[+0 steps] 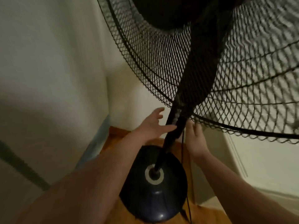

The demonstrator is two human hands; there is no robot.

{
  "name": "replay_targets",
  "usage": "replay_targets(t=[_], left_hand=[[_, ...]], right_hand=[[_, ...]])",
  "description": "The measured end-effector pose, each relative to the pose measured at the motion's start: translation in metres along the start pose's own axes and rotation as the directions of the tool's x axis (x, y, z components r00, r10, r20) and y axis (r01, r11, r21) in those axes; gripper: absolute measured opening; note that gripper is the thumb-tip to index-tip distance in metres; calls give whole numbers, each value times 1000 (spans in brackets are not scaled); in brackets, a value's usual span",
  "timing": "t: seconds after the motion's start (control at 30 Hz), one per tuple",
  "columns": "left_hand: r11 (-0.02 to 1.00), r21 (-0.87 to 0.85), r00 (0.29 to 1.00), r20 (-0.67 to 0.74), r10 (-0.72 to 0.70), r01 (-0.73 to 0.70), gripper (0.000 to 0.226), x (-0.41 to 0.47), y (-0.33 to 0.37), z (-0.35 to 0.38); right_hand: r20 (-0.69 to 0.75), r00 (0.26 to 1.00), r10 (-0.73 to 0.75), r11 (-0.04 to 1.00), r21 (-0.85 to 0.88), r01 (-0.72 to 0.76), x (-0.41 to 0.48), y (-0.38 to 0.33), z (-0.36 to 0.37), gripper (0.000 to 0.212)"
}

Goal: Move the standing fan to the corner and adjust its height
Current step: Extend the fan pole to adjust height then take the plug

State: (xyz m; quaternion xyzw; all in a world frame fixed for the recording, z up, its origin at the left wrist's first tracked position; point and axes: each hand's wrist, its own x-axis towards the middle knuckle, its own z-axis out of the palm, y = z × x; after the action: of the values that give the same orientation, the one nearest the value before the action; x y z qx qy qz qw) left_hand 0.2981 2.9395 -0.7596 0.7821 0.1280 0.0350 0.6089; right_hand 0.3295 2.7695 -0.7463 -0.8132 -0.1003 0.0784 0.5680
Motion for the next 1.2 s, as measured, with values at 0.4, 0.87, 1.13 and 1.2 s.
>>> replay_targets(t=[0.4,0.87,1.13,1.2], left_hand=[[862,-138,869,18,495,-488,34,53,28,16],[847,-131,856,-36,515,-515,27,69,35,29],[862,-125,870,-36,491,-492,18,60,38,30],[853,-123,862,-55,504,-507,21,60,37,32]], right_hand=[[-173,901,-398,874,229,430,54,55,43,20],[-530,813,-242,917,148,369,74,54,75,67],[-554,800,-230,911,167,377,77,53,76,66],[-548,803,-235,904,181,388,78,53,75,67]])
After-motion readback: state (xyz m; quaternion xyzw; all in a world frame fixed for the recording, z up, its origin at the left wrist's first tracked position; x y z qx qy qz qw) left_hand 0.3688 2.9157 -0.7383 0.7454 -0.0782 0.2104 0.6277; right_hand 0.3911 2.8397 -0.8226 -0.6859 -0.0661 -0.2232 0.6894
